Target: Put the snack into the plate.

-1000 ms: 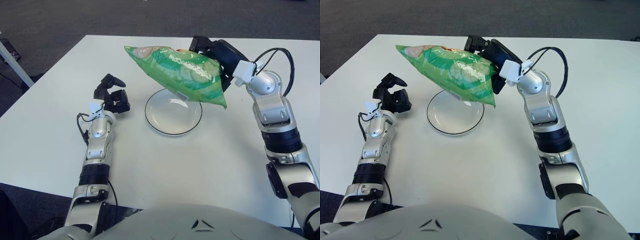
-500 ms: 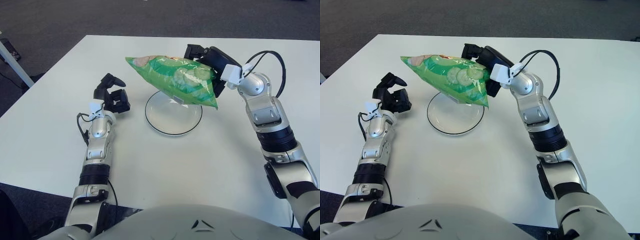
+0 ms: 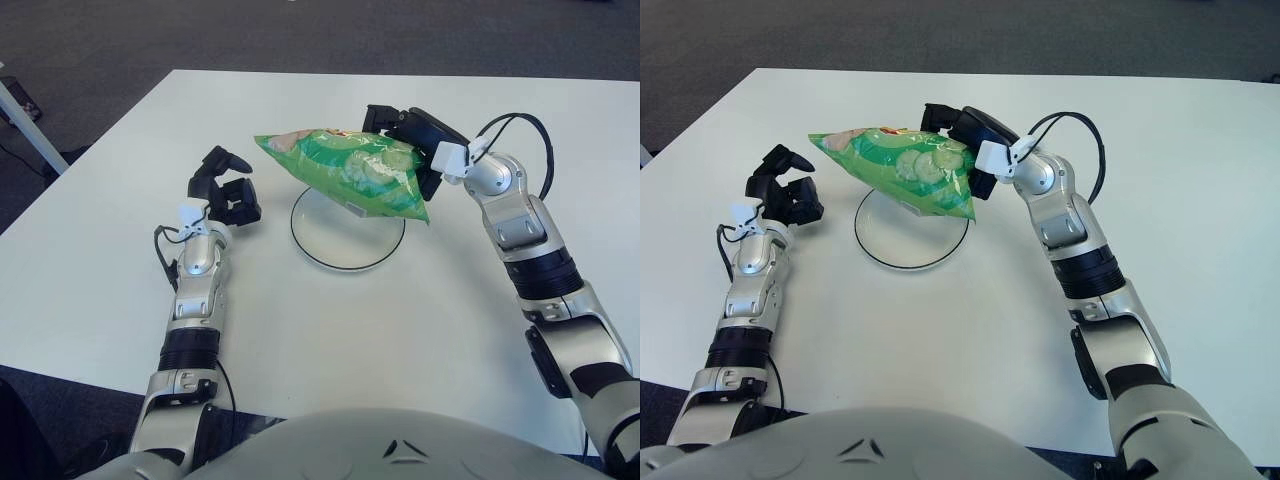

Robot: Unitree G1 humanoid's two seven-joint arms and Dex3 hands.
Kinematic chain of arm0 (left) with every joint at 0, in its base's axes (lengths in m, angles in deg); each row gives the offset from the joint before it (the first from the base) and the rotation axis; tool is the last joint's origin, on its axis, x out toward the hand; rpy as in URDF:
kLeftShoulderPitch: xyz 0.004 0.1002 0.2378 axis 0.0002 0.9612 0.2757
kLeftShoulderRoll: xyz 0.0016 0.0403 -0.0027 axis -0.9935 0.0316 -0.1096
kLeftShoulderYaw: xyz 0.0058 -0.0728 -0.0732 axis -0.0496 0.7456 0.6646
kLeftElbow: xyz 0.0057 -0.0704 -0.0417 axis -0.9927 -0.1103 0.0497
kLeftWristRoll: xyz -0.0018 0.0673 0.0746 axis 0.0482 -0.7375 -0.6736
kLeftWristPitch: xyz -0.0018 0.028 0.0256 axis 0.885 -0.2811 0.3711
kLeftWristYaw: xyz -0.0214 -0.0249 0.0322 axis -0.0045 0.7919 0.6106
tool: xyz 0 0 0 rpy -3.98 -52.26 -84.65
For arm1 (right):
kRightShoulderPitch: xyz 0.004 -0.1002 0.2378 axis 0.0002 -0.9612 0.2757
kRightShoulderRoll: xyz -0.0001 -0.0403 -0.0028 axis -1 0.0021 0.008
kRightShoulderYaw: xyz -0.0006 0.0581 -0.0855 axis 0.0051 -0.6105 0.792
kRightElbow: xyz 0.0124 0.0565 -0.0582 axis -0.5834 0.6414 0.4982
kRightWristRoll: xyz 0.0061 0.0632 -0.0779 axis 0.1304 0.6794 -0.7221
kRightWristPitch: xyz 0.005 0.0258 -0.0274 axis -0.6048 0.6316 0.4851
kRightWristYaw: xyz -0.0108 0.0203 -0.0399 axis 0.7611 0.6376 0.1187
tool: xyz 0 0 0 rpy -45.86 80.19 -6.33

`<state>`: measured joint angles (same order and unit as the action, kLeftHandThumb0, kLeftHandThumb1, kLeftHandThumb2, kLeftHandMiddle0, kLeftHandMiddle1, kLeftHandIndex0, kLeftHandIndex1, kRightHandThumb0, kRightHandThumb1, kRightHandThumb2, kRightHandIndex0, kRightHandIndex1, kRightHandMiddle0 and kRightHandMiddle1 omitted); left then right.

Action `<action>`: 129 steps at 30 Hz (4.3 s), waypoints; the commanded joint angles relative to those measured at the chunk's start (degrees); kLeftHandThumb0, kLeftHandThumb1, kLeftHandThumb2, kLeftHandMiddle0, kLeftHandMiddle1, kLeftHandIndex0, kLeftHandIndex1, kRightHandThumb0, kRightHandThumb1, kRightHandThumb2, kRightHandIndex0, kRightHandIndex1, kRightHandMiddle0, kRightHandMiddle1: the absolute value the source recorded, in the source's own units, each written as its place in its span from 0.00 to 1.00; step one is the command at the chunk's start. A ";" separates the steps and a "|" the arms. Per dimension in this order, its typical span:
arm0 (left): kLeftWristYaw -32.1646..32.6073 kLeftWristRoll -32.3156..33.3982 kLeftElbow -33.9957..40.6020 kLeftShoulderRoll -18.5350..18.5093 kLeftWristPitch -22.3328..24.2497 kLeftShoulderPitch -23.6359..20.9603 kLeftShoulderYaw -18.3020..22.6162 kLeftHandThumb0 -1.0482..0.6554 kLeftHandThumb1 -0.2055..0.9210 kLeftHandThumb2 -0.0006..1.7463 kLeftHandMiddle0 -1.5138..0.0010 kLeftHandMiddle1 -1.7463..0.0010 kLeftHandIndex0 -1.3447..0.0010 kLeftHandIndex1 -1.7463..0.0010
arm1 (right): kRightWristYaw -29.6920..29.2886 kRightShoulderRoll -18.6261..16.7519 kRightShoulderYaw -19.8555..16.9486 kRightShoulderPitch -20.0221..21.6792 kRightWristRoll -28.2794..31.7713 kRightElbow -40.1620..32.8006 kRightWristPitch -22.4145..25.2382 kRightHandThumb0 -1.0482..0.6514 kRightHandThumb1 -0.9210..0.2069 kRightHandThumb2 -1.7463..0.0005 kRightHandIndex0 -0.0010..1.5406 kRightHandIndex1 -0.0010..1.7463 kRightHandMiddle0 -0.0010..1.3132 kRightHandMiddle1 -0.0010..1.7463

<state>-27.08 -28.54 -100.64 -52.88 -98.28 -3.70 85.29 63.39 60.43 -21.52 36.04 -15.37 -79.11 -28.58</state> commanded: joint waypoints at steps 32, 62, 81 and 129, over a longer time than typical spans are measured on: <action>0.24 -0.74 -4.65 3.53 0.04 7.46 -0.94 0.33 0.46 0.76 0.12 0.00 0.54 0.00 | 24.47 8.16 4.28 4.99 2.72 5.78 -5.33 0.20 0.52 0.50 0.01 0.43 0.00 0.69; 1.21 -1.62 -4.46 3.99 0.05 7.53 -0.94 0.33 0.46 0.76 0.11 0.00 0.54 0.00 | 33.96 11.49 6.12 13.97 4.03 18.94 -26.16 0.02 0.17 0.79 0.00 0.00 0.00 0.21; 0.82 -1.35 -5.59 3.84 -1.22 7.18 -1.07 0.33 0.44 0.77 0.11 0.00 0.53 0.00 | 45.56 14.64 0.28 27.10 14.68 35.55 -29.99 0.04 0.23 0.81 0.00 0.00 0.00 0.10; 0.75 -1.56 -4.93 2.48 -0.84 7.11 -0.32 0.33 0.45 0.76 0.11 0.00 0.54 0.00 | -3.88 7.42 -22.86 -6.96 13.21 7.09 -2.26 0.37 0.35 0.45 0.18 0.68 0.12 0.90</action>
<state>-26.13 -29.99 -100.76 -53.06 -99.20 -4.00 85.41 66.05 71.02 -43.75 36.32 0.36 -64.35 -28.08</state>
